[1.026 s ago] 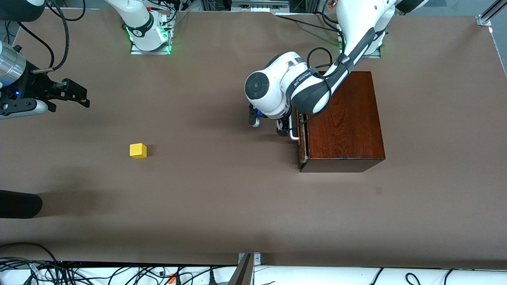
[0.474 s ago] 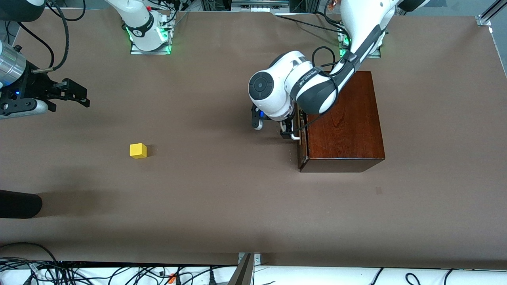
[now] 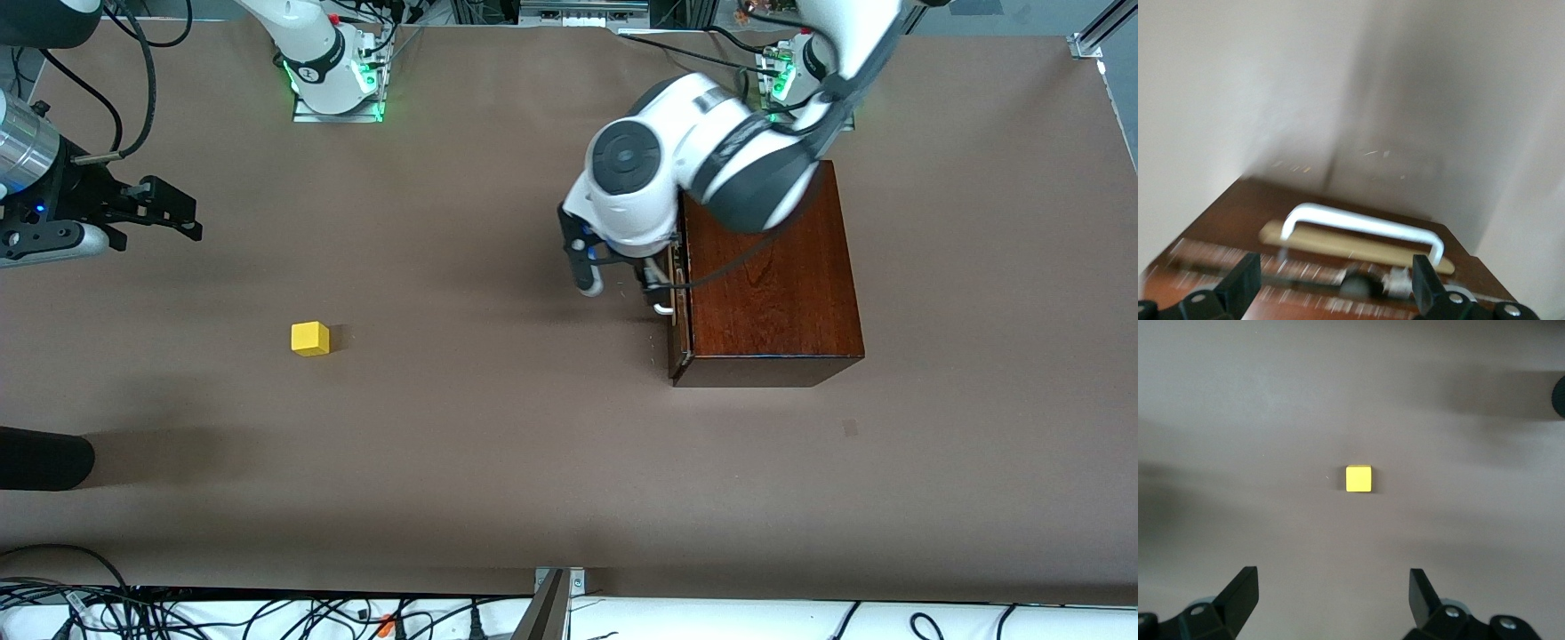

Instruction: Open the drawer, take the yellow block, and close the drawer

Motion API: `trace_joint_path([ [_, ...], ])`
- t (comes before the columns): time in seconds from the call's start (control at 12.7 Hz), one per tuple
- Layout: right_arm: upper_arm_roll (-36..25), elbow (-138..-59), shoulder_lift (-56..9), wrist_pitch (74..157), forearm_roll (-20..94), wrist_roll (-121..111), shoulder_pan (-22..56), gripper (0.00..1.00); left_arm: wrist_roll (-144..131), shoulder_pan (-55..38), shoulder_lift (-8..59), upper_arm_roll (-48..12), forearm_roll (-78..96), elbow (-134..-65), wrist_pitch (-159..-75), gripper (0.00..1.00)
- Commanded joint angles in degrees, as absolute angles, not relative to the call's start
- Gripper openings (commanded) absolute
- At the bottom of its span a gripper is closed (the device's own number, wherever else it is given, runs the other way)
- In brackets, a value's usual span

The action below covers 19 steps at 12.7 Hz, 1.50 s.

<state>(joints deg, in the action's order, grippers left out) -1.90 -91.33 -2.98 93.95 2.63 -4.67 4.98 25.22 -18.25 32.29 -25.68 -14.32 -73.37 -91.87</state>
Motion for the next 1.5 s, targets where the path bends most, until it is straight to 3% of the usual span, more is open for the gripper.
trace_joint_path([
  [0.0,-1.4,-89.8,-3.3,92.5,1.8,-4.1,4.7,1.0,19.4,-12.3,26.6,-26.0,-12.5,-73.7,-86.9,1.0],
  [0.32,-1.4,-89.8,-3.3,92.5,1.8,-4.1,4.7,1.0,19.2,-2.9,20.2,-25.9,-12.6,-73.7,-82.5,1.0],
  [0.47,-1.4,-89.8,-3.3,92.5,1.8,-4.1,4.7,1.0,18.9,-1.8,16.0,-22.6,-12.0,-74.3,-82.7,1.0],
  [0.63,-1.4,-89.8,-3.3,92.5,1.8,-4.2,4.7,1.0,15.4,-2.0,11.9,-16.0,-7.1,-77.8,-83.1,1.0],
  [0.95,-1.5,-89.8,-3.3,92.5,1.8,-4.2,4.7,1.0,10.5,-4.9,1.8,0.2,-2.6,-92.3,-94.4,1.0],
  [1.42,-1.6,-89.8,-3.3,92.5,1.9,-4.4,4.7,1.0,-5.1,-4.8,0.1,1.4,-0.8,-93.4,-92.7,1.0],
])
